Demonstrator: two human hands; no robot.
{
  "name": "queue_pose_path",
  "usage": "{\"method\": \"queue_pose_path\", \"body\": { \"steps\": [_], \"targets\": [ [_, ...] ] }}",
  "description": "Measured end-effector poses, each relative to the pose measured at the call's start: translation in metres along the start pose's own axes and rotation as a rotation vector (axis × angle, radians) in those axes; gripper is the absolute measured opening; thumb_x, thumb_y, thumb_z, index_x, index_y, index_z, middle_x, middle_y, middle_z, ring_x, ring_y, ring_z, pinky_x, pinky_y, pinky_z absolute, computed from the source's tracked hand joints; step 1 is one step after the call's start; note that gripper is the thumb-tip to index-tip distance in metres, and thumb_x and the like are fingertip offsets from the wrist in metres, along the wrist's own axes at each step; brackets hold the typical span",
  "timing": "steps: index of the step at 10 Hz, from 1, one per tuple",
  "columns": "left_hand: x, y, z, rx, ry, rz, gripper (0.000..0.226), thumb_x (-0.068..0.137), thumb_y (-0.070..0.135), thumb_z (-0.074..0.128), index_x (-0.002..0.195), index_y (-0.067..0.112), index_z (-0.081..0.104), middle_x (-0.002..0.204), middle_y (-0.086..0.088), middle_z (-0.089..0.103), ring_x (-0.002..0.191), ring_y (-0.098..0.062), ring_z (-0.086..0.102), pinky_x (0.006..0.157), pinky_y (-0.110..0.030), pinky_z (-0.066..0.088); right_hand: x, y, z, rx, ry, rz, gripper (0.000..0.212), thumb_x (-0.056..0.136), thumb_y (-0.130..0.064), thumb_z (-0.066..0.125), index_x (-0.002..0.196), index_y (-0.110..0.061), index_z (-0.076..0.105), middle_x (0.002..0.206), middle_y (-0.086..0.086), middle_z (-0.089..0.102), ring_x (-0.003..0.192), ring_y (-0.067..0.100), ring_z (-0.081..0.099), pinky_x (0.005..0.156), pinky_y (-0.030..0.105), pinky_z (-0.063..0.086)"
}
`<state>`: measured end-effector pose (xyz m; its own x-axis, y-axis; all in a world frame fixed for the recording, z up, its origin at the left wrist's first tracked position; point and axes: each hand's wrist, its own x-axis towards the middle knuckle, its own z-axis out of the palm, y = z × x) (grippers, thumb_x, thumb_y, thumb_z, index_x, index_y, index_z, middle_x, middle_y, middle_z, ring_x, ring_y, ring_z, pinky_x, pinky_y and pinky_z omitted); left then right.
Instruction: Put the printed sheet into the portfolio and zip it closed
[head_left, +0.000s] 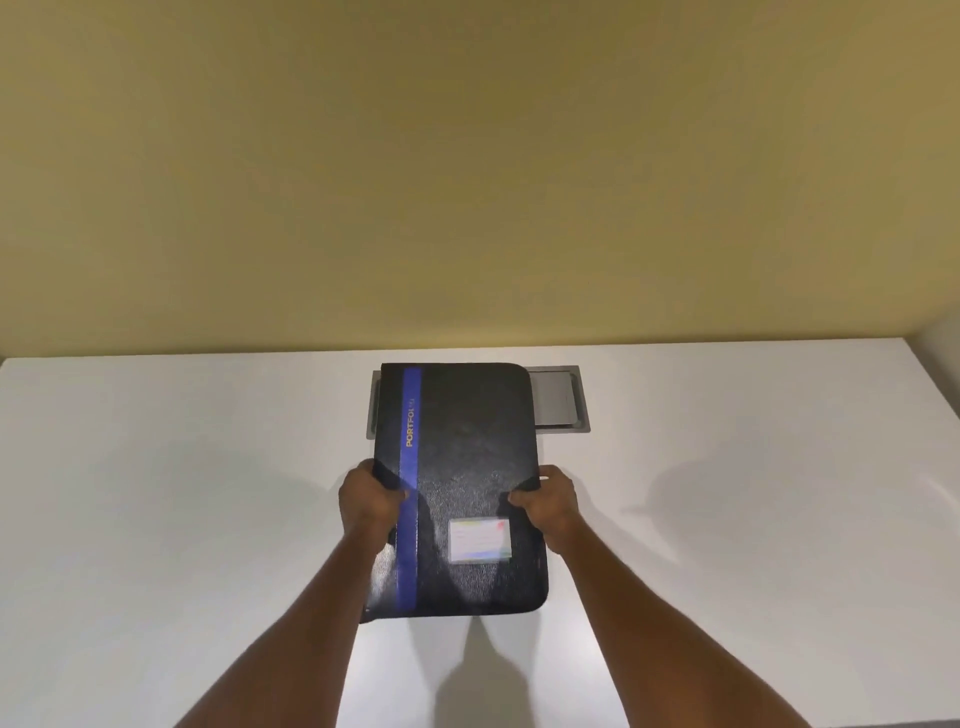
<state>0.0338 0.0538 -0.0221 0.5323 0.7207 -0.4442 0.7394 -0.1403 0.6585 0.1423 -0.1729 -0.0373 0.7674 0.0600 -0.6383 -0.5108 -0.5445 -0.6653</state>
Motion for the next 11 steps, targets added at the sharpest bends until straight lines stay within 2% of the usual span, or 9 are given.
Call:
{"method": "queue_pose_path", "body": {
  "steps": [2,3,5,6,7,8,9,10,11],
  "targets": [
    [0.032,0.001,0.003,0.046,-0.075,-0.028,0.033,0.076,0.002,0.084,0.102,0.014,0.066,0.097,-0.007,0.07,0.09,-0.035,0.07,0.082,-0.048,0.063,0.015,0.0,0.006,0.07,-0.033,0.064,0.041,0.077,-0.002,0.083,0.113,-0.008,0.065,0.116,0.012,0.072,0.098,0.031,0.071,0.093,0.048,0.06],
    [0.042,-0.004,0.008,0.086,-0.094,-0.05,0.038,0.076,0.005,0.085,0.109,0.011,0.068,0.102,-0.009,0.072,0.095,-0.036,0.071,0.086,-0.047,0.062,0.019,-0.002,0.007,0.07,-0.051,0.082,0.04,0.085,-0.006,0.08,0.121,-0.008,0.063,0.12,0.009,0.07,0.104,0.031,0.069,0.099,0.046,0.057],
    [0.045,-0.01,0.016,0.111,-0.072,-0.091,0.037,0.076,0.008,0.086,0.108,0.01,0.068,0.107,-0.014,0.074,0.1,-0.038,0.07,0.09,-0.047,0.061,0.022,-0.006,0.008,0.016,-0.077,0.025,0.036,0.09,-0.017,0.076,0.123,-0.014,0.063,0.122,0.004,0.07,0.103,0.026,0.069,0.098,0.043,0.058],
    [0.042,-0.011,0.019,0.12,-0.079,-0.081,0.036,0.081,0.014,0.083,0.111,0.012,0.064,0.111,-0.013,0.073,0.101,-0.038,0.07,0.09,-0.05,0.061,0.017,-0.002,0.01,-0.018,-0.071,0.017,0.039,0.088,-0.02,0.078,0.124,-0.014,0.062,0.123,0.004,0.07,0.099,0.024,0.068,0.097,0.043,0.058],
    [0.036,-0.011,0.022,0.133,-0.063,-0.063,0.032,0.09,0.019,0.074,0.118,0.011,0.061,0.114,-0.009,0.069,0.106,-0.039,0.067,0.093,-0.049,0.06,0.004,-0.002,0.012,-0.183,-0.005,-0.023,0.049,0.083,-0.027,0.081,0.124,-0.017,0.057,0.126,0.006,0.063,0.107,0.027,0.064,0.097,0.044,0.058],
    [0.023,-0.012,0.026,0.116,0.021,-0.018,0.026,0.094,0.019,0.068,0.117,0.013,0.059,0.122,-0.013,0.069,0.11,-0.039,0.067,0.095,-0.052,0.059,-0.016,-0.007,0.013,-0.492,0.088,-0.186,0.063,0.084,-0.031,0.078,0.137,-0.017,0.047,0.139,0.007,0.05,0.127,0.029,0.052,0.108,0.043,0.049],
    [0.0,-0.016,0.032,0.174,0.095,0.106,0.032,0.097,0.017,0.063,0.127,0.01,0.058,0.126,-0.011,0.065,0.117,-0.037,0.064,0.099,-0.051,0.057,-0.04,-0.012,0.016,-0.568,0.078,-0.313,0.072,0.093,-0.037,0.069,0.152,-0.018,0.034,0.156,0.006,0.039,0.142,0.028,0.04,0.117,0.04,0.036],
    [-0.029,-0.022,0.04,0.232,0.125,0.244,0.041,0.1,0.02,0.062,0.14,0.013,0.052,0.141,-0.01,0.059,0.128,-0.034,0.058,0.106,-0.051,0.054,-0.055,-0.004,0.019,-0.556,0.061,-0.392,0.07,0.097,-0.04,0.062,0.156,-0.019,0.029,0.163,0.002,0.032,0.148,0.024,0.034,0.121,0.036,0.03],
    [-0.058,-0.028,0.055,0.341,0.073,0.369,0.054,0.104,0.021,0.058,0.155,0.012,0.044,0.162,-0.009,0.043,0.152,-0.03,0.035,0.124,-0.047,0.03,-0.066,0.007,0.011,-0.604,0.037,-0.449,0.07,0.1,-0.043,0.055,0.159,-0.02,0.023,0.167,0.0,0.024,0.153,0.023,0.025,0.124,0.035,0.022]
  ]
}}
